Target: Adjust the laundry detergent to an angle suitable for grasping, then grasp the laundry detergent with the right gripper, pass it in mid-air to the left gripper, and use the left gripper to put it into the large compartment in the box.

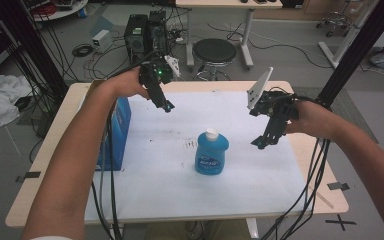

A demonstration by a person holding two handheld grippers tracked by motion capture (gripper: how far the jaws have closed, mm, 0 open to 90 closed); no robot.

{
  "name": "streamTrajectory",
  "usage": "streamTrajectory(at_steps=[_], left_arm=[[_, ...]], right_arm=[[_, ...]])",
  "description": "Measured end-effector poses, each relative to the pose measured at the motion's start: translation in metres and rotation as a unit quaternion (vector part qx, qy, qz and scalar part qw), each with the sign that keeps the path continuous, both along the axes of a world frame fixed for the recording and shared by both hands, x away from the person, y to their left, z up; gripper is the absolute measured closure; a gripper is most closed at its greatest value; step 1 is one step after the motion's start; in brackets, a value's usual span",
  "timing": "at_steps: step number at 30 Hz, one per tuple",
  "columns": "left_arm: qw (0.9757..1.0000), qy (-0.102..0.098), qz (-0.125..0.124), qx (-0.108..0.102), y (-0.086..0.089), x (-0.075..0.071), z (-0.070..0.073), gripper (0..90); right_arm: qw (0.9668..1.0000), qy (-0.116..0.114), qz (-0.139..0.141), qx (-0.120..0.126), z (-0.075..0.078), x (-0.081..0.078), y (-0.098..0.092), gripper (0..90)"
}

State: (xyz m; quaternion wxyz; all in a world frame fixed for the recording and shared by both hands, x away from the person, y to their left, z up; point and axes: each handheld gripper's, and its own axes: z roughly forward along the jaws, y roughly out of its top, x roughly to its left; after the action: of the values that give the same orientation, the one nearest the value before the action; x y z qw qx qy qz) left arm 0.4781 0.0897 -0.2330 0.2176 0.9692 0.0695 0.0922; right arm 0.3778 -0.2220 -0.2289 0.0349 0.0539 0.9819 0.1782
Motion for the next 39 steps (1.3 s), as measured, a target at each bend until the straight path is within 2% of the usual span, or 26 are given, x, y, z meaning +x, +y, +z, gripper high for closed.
streamTrajectory(at_steps=[12, 16, 20, 25, 31, 36, 38, 39], left_arm=[[1.0000, 0.001, -0.009, -0.003, -0.002, -0.001, 0.000, 1.7], [1.0000, 0.002, -0.008, 0.005, 0.000, -0.001, -0.002, 1.7], [0.9999, 0.006, -0.014, 0.006, -0.002, -0.001, -0.002, 1.7], [0.9995, 0.009, -0.024, 0.016, -0.007, -0.005, -0.004, 1.7], [0.9992, 0.011, -0.033, 0.019, -0.010, -0.007, -0.004, 1.7], [0.9987, 0.020, -0.038, 0.026, -0.009, -0.009, -0.006, 1.7], [0.9985, 0.025, -0.040, 0.028, -0.009, -0.010, -0.007, 1.7], [0.9985, 0.026, -0.040, 0.028, -0.010, -0.010, -0.008, 1.7]], right_arm=[[1.0000, -0.007, -0.004, 0.003, 0.001, -0.001, -0.002, 1.5], [0.9999, -0.008, -0.005, 0.004, 0.000, -0.001, -0.002, 1.5], [0.9999, -0.005, -0.007, 0.011, -0.002, 0.001, -0.004, 1.5], [0.9998, -0.002, -0.007, 0.016, -0.008, 0.000, -0.005, 1.5], [0.9985, 0.003, -0.011, 0.053, -0.018, 0.001, -0.010, 1.5], [0.9951, 0.008, -0.014, 0.097, -0.030, 0.002, -0.015, 1.5], [0.9946, 0.008, -0.016, 0.102, -0.033, 0.002, -0.015, 1.5], [0.9928, 0.007, -0.019, 0.118, -0.038, 0.001, -0.016, 1.5]])
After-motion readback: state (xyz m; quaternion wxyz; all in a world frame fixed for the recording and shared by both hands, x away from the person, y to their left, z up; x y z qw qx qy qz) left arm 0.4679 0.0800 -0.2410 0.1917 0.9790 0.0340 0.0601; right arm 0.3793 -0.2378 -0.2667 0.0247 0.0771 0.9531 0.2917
